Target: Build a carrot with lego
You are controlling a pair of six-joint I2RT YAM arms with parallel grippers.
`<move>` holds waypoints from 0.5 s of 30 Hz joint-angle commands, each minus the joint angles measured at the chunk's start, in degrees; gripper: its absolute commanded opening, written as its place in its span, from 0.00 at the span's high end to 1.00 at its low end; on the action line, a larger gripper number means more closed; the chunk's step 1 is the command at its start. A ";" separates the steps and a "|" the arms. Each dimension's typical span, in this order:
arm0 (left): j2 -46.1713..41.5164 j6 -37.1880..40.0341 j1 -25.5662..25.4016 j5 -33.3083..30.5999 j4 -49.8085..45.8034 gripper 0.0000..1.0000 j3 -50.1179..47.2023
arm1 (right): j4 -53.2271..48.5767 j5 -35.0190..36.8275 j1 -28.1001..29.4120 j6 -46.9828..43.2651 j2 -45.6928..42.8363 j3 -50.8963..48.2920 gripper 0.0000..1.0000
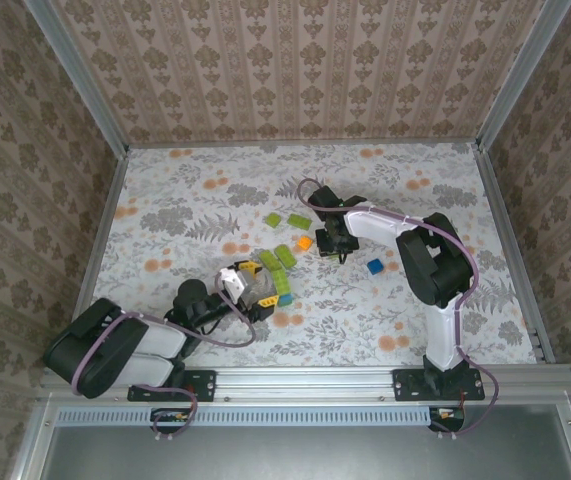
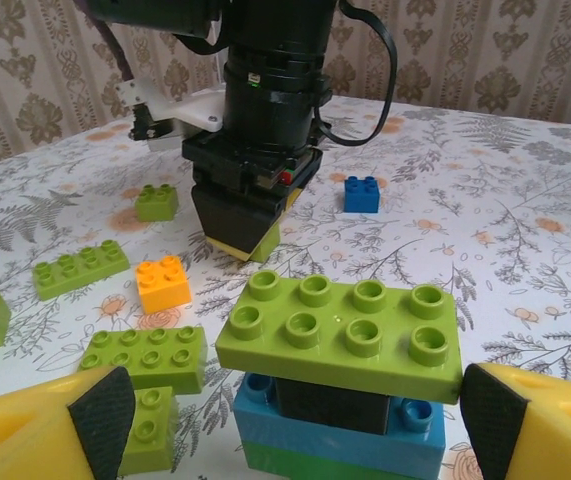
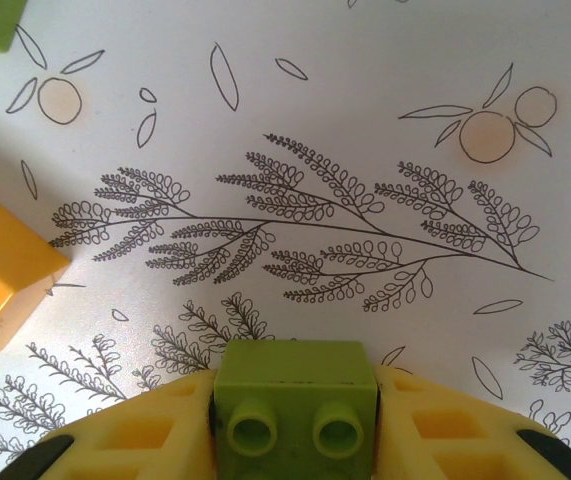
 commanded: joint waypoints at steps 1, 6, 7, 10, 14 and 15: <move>-0.87 -0.49 0.00 -2.17 0.20 0.13 -1.44 | -0.70 -1.14 0.30 -0.95 1.10 -0.09 0.64; -1.39 -0.42 0.00 0.84 -0.02 0.16 -1.41 | -0.54 -1.08 0.33 -1.12 1.38 -0.14 0.64; -1.33 -0.26 0.00 2.20 0.13 0.16 -1.43 | -0.63 -0.83 0.28 -1.23 1.48 -0.12 0.64; -0.57 -0.32 0.00 4.36 1.01 0.16 -1.44 | -0.63 -0.64 0.33 -1.19 1.86 0.12 0.64; -0.67 -0.98 0.00 5.14 0.59 0.16 -1.39 | -0.56 -0.82 0.33 -1.29 2.28 0.17 0.64; -0.90 -1.18 -0.05 5.11 0.09 0.16 -1.43 | -0.54 -0.80 0.33 -1.27 2.17 0.08 0.64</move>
